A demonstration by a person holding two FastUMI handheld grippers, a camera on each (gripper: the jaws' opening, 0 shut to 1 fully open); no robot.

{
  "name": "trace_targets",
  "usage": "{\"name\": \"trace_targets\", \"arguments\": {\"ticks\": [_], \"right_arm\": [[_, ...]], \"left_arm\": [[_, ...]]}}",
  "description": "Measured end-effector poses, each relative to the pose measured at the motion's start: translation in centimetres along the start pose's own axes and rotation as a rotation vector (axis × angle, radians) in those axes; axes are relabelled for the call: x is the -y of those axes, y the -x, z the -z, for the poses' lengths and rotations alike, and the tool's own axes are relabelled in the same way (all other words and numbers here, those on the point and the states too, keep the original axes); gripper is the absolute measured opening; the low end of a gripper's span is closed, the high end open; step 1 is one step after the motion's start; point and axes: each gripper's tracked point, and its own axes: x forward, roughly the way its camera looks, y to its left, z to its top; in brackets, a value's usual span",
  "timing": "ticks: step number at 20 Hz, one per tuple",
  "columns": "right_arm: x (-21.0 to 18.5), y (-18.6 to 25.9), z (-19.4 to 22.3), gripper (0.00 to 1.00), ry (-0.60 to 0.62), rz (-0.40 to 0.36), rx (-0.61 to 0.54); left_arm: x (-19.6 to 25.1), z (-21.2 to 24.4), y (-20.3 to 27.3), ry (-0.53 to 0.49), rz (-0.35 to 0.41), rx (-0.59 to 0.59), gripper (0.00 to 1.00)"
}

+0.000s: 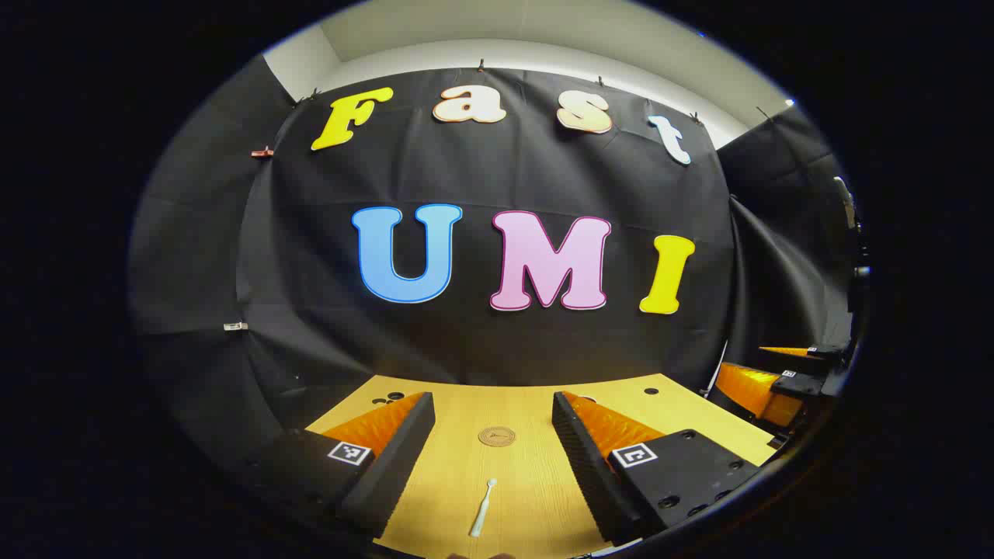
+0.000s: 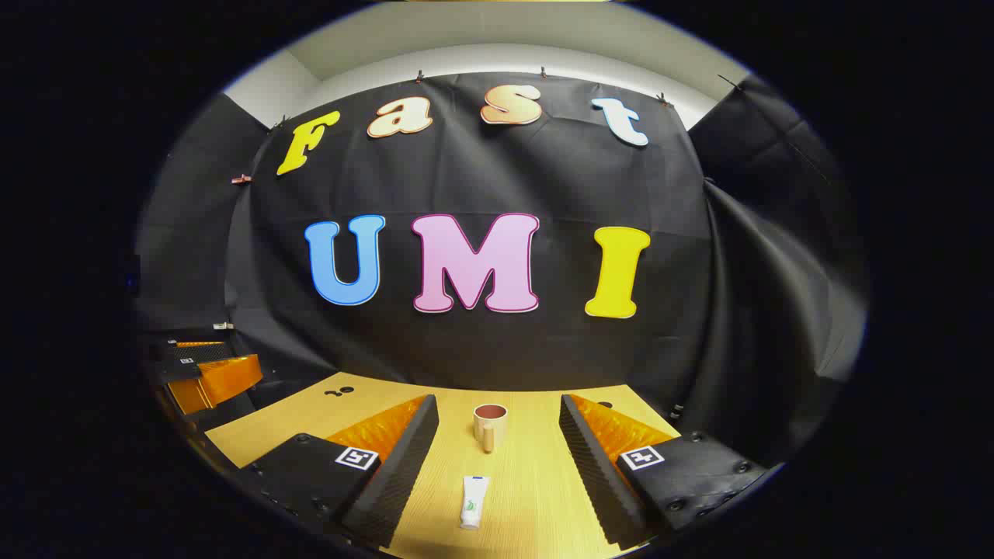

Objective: Put the toothbrush and toothpaste on the desktop into the cup, then pick up the cup and place it on the coaster on the desktop.

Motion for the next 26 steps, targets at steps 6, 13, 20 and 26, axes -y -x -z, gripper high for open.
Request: {"name": "trace_targets", "arguments": {"ticks": [6,13,20,26], "right_arm": [[0.1,-0.8,0.7,0.97,-0.005,0.003,-0.021],[-0.2,-1.3,2.0,0.96,0.001,0.002,-0.061],[-0.5,-2.6,2.6,0.96,0.000,-0.007,-0.086],[-1.3,-4.2,4.5,0.97,0.014,-0.020,-0.168]], "left_arm": [[0.0,0.2,-0.4,-0.012,0.004,-0.002,0.97],[0.3,0.8,-1.2,-0.007,0.017,-0.020,0.97],[0.4,1.0,-2.0,-0.010,0.023,-0.028,0.97],[-0.4,1.9,-2.7,0.002,0.008,-0.054,0.97]]}}
